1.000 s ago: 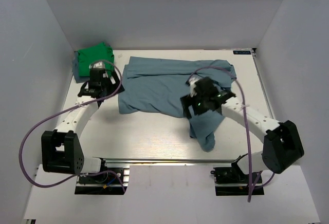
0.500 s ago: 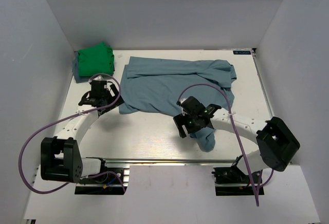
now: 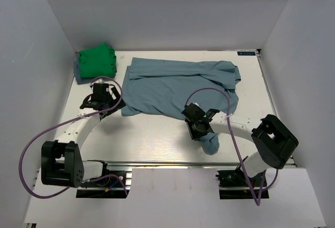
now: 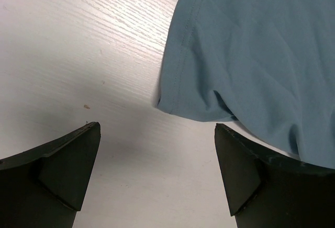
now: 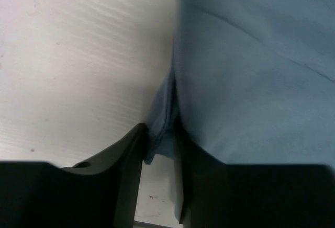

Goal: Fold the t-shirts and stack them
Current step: Grap the side of the flattened tshirt closest away from the robot with both arms

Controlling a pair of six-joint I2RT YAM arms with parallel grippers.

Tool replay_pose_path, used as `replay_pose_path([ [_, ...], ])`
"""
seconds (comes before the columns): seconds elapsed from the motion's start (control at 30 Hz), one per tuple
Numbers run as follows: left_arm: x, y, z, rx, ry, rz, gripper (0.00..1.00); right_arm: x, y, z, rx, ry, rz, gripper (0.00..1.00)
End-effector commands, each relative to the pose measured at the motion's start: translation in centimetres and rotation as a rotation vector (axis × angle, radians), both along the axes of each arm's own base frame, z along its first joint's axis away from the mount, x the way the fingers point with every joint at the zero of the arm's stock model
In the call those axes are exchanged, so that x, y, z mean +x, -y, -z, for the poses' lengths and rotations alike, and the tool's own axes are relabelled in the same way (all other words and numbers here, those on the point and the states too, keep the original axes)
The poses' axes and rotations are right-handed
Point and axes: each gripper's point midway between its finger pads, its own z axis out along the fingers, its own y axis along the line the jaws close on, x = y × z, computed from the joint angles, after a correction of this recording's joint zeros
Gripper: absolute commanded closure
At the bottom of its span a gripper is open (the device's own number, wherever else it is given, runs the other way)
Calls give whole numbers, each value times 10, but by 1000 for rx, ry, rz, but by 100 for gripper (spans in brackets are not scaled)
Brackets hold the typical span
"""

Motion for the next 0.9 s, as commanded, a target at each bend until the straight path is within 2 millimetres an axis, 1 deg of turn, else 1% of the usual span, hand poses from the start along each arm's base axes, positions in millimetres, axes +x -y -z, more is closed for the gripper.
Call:
replay_pose_path([
  [0.0, 3, -5, -18, 14, 64, -25, 0, -1, 27, 9, -109, 20, 125, 69],
  [0.03, 3, -5, -18, 14, 64, -25, 0, -1, 25, 8, -106, 22, 118, 91],
  [0.07, 3, -5, -20, 13, 73, -25, 0, 0, 23, 6, -96, 20, 117, 100],
  [0.13, 3, -5, -20, 13, 73, -25, 0, -3, 12, 0, -59, 4, 74, 100],
  [0.17, 1, -5, -22, 13, 73, -25, 0, -1, -1, -12, -9, -2, 57, 100],
  [0.23, 1, -5, -22, 13, 73, -25, 0, -8, -21, -28, 84, -40, -23, 100],
  [0.3, 1, -5, -22, 13, 73, -25, 0, -4, -37, -52, 147, -40, -46, 100],
  [0.33, 1, -5, -22, 13, 73, -25, 0, -10, -48, -64, 199, -78, -76, 100],
  [0.37, 1, -6, -22, 19, 72, -18, 0, -15, -53, -72, 219, -103, -94, 100],
  [0.4, 1, -6, -22, 19, 72, -18, 0, -15, -56, -79, 232, -111, -98, 100],
  [0.43, 3, -5, -23, 18, 83, -18, 0, -21, -62, -84, 266, -145, -134, 100],
  [0.5, 1, -6, -20, 19, 74, -18, 0, -26, -66, -91, 295, -165, -159, 100],
  [0.53, 1, -6, -20, 19, 74, -18, 0, -32, -72, -98, 333, -190, -199, 100],
  [0.63, 3, -4, -18, 17, 74, -4, 0, -41, -83, -109, 407, -226, -275, 100],
  [0.67, 3, -4, -18, 17, 74, -4, 0, -42, -85, -108, 418, -232, -298, 100],
  [0.73, 2, -2, -15, 10, 62, 3, 0, -38, -89, -107, 432, -225, -310, 100],
  [0.77, 2, -2, -12, 11, 52, 3, 0, -37, -94, -106, 451, -234, -329, 90],
  [0.8, 2, -2, -12, 11, 52, 3, 0, -33, -95, -105, 451, -220, -337, 74],
  [0.83, 2, -1, -9, 11, 42, 16, 0, -31, -97, -100, 443, -225, -343, 58],
  [0.87, 2, -1, -9, 11, 42, 16, 0, -26, -107, -104, 476, -205, -371, 55],
])
